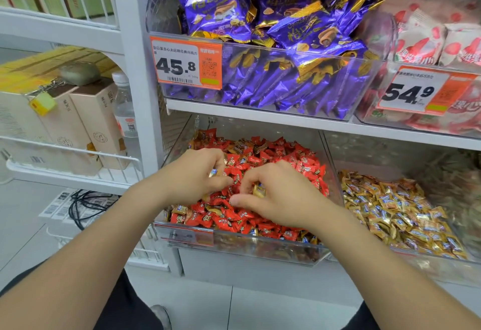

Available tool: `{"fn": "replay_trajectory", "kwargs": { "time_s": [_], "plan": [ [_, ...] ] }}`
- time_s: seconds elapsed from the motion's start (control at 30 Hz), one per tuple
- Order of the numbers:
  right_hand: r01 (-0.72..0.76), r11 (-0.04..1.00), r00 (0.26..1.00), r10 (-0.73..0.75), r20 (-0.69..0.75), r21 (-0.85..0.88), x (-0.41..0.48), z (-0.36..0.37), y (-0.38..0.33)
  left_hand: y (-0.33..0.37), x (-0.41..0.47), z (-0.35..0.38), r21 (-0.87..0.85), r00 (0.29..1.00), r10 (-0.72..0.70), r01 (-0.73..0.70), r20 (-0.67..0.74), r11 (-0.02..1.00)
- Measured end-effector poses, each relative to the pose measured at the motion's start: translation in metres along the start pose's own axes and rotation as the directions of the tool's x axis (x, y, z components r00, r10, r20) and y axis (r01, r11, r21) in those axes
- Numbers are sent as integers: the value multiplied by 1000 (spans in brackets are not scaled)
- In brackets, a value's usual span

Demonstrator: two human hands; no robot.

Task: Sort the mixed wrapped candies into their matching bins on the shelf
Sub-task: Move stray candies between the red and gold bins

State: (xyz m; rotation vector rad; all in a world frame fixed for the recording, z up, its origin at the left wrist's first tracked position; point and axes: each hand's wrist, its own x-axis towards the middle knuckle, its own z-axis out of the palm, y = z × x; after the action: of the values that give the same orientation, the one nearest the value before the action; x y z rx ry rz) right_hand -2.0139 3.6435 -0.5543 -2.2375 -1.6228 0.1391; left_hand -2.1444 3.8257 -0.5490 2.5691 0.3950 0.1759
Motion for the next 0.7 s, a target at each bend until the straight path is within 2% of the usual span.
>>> {"fn": "replay_trajectory", "kwargs": {
  "time_s": [0.1,0.2,0.37,0.5,0.57,0.63,0.7],
  "plan": [
    [47,993,997,-40,61,-105,-1,6,-10,-5,-4,-4,71,997,78,-80,28,994],
    [96,976,990,-73,118,-197,2,15,-16,-7,-7,-7,90,993,73,-81,94,993],
    [-3,946,1000,10,22,-323,13,7,1,-15,-10,-3,64,963,36,-55,265,996],
    [-73,938,991,31,-128,-340,13,1,11,-11,-9,2,144,952,20,-67,306,987],
    [-69,960,981,15,-196,-273,12,-1,13,-9,-7,5,206,957,8,-71,290,976],
    [-8,988,988,-16,-153,-156,9,-4,11,-7,-5,9,276,964,-8,-69,267,959],
    [71,989,997,-73,-12,-127,5,-3,7,-7,-2,11,321,974,-20,-55,226,945]
  ]
}}
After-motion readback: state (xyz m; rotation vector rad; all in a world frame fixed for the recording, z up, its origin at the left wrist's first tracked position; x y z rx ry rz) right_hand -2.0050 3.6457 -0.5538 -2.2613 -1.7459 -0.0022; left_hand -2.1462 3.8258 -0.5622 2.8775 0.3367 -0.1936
